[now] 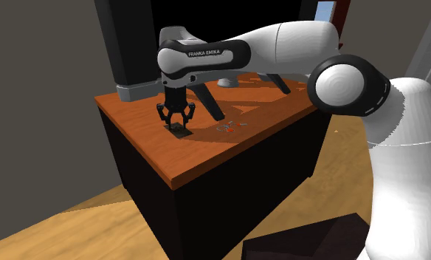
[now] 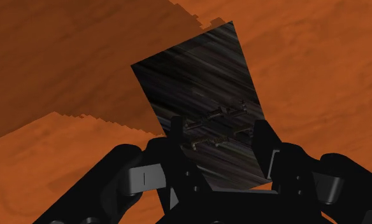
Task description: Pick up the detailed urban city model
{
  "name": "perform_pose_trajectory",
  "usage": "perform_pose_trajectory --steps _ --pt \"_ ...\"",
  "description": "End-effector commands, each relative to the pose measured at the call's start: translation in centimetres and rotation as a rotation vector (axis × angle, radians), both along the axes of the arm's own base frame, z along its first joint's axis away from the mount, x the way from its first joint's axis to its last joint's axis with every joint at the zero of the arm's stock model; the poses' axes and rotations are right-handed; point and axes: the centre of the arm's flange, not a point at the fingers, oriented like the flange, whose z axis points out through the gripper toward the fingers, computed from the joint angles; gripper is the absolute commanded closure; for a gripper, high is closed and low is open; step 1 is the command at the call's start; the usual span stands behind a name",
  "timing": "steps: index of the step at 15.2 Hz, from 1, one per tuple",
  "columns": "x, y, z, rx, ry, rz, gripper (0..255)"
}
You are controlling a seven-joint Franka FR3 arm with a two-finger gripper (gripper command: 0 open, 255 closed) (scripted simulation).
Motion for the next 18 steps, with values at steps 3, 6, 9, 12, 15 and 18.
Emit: perform_pose_trajectory --steps 3,6,9,12,15,18 --pt "-0.1 0.1 1.0 -0.001 0.002 0.001 255" --pt "-0.1 0.1 2.6 -0.001 0.002 0.001 255" --pt "-0.1 0.1 4.2 -0.001 0.002 0.001 255" --pt "-0.1 0.1 5.8 -0.001 0.002 0.001 255" --pt "-0.1 0.1 7.4 -0.001 0.002 0.001 255" --pt "-0.1 0.1 8.0 -0.001 0.002 0.001 255"
